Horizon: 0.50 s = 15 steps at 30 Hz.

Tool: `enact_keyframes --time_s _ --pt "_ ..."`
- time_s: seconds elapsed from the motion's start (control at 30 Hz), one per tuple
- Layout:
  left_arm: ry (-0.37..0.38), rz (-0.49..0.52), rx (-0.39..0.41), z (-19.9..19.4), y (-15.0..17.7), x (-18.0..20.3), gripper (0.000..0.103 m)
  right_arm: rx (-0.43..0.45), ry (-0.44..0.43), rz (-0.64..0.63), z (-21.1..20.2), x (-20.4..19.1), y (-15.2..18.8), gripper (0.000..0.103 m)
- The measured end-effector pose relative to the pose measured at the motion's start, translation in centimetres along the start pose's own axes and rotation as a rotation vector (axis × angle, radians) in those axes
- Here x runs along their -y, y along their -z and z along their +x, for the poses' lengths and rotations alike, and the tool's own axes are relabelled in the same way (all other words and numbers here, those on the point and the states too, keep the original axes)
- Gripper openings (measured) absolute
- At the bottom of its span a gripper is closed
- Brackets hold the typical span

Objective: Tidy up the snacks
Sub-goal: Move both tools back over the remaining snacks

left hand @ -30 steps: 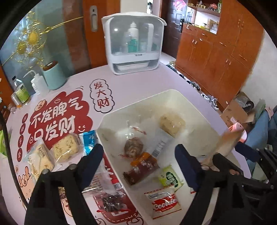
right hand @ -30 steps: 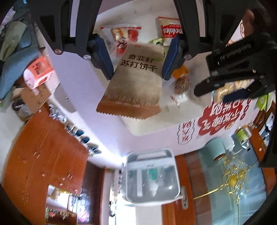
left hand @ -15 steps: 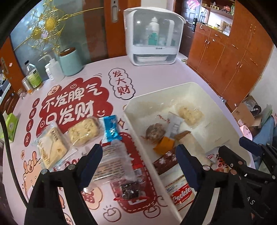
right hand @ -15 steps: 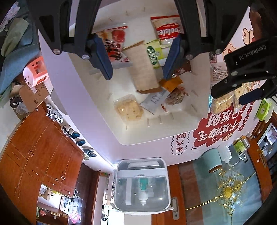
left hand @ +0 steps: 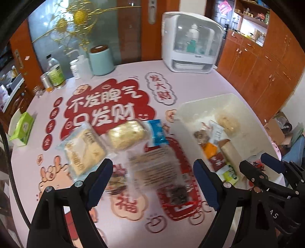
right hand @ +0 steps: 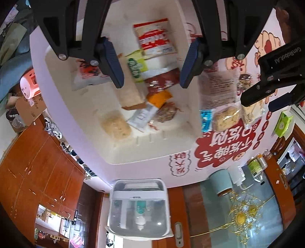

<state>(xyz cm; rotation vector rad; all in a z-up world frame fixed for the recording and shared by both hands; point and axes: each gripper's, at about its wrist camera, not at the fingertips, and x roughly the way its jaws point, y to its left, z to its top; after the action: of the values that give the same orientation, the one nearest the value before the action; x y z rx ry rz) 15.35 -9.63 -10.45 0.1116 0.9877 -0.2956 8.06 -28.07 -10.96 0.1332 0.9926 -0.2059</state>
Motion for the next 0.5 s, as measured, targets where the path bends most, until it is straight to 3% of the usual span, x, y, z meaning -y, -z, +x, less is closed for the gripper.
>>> enact_keyframes --time_s 0.37,0.5 --pt "-0.123 -0.088 0.047 -2.0 -0.3 -9.6 0.086 0.024 -0.102 -0.089 -0.2 -8.0 -1.7 0.062" --pt "-0.146 -0.109 0.054 -2.0 -0.9 -12.3 0.090 0.006 -0.193 -0.117 0.6 -10.7 -3.8 0.062"
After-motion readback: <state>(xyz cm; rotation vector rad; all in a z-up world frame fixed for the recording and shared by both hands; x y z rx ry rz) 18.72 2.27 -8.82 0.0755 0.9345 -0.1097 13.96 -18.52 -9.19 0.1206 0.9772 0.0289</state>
